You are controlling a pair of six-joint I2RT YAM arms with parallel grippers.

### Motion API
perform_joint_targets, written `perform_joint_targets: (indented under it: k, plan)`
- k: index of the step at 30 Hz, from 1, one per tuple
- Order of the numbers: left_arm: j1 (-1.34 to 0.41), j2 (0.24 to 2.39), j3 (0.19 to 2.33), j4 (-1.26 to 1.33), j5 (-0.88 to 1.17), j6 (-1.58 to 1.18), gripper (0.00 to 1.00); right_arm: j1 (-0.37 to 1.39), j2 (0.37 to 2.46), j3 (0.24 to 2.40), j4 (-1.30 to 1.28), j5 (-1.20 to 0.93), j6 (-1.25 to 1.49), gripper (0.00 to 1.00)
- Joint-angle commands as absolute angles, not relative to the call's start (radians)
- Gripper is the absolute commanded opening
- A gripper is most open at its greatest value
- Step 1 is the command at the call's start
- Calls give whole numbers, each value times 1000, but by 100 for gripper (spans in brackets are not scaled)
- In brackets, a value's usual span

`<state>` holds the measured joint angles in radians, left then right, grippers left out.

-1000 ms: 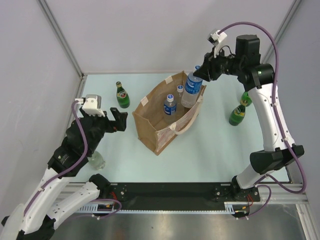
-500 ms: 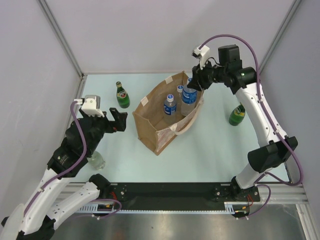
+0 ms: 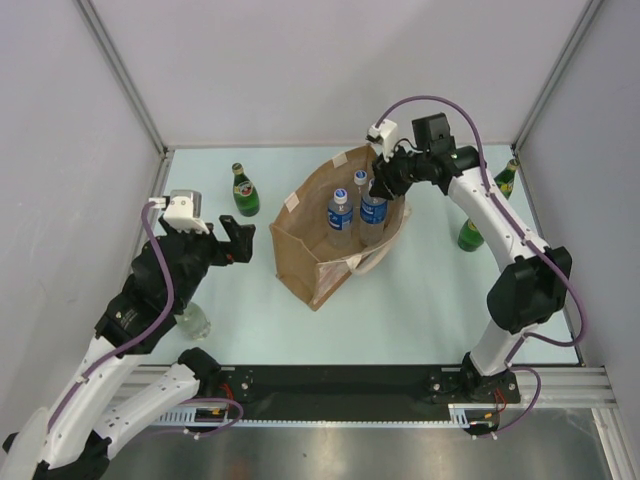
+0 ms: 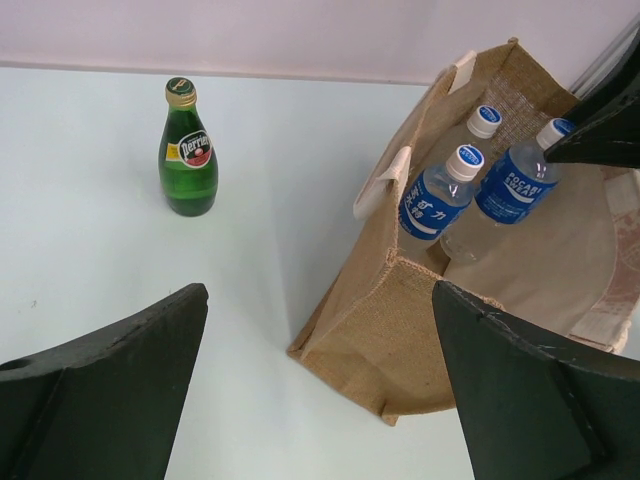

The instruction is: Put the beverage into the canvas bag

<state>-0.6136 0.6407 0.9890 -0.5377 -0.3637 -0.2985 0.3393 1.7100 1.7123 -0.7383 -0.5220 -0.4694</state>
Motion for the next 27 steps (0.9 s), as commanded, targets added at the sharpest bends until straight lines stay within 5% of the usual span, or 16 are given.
perform_joint_targets:
  k: [1, 17, 23, 27]
  plan:
    - [-606, 646, 991, -525, -370, -310, 100, 345, 1701, 1720, -627, -520, -492, 0]
    - [-607, 652, 989, -525, -365, -311, 100, 354, 1750, 1622, -643, -465, -558, 9]
    - [-606, 650, 989, -526, -356, -321, 100, 353, 1758, 1603, -701, -446, -592, 41]
    - [-606, 652, 994, -532, -351, -330, 100, 353, 1743, 1614, -724, -443, -601, 53]
